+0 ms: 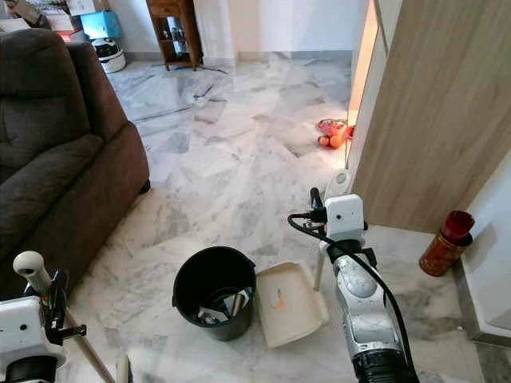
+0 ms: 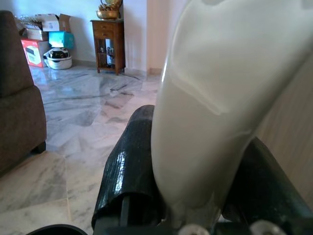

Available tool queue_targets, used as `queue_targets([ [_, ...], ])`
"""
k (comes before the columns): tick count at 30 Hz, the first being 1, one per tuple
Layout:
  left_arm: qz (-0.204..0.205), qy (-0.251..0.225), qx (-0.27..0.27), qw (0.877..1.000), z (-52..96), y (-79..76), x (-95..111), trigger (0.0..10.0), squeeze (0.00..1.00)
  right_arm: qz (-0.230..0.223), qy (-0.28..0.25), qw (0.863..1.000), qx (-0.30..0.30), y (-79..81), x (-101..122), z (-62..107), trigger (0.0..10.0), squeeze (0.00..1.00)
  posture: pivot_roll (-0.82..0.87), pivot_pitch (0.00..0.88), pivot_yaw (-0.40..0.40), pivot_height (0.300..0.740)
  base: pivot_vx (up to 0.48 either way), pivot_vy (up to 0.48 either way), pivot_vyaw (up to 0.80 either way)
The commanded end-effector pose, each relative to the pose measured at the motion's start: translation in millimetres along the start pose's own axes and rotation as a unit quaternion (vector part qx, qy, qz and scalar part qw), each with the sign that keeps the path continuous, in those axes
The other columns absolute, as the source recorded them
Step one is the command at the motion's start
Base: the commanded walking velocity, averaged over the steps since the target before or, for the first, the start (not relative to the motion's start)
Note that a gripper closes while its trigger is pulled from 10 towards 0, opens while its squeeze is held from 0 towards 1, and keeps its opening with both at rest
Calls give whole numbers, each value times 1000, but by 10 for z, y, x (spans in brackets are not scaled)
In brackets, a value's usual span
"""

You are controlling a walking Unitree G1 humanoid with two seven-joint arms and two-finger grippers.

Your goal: Sweep floor

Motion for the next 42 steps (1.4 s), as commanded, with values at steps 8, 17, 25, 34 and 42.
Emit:
queue_targets([
  [8,-9,-33,-1,999,-19,35,124,10000,0,-6,-47,999,21,103,230,-69,10000,0,-40,38,118,740,0,0,0],
  [17,-11,-40,1,999,-62,49,147,10000,0,-1,-90,995,30,158,516,-170,10000,0,-48,57,118,740,0,0,0],
  [25,-12,-43,3,999,-78,55,158,10000,0,0,-97,995,35,210,576,-215,10000,0,-43,68,121,740,0,0,0],
  [34,-14,-46,5,999,-92,63,176,10000,0,-8,-81,996,36,238,495,-215,10000,0,-28,78,121,740,-27,0,0],
  [42,-14,-46,4,999,-83,45,176,10000,0,-7,-76,996,37,250,492,-214,10000,0,-26,85,119,740,-279,0,0],
])
Point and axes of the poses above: a point about 5 cm out from each wrist's last joint towards the gripper, its own z axis pointing back from the gripper into the wrist, its own x axis along the axis of the wrist's last joint, y = z × x, the point moved 1 cm from there along -z, pointing out of the wrist towards the gripper, and after that the axes turned 5 degrees about -z, right-handed, at the moved point
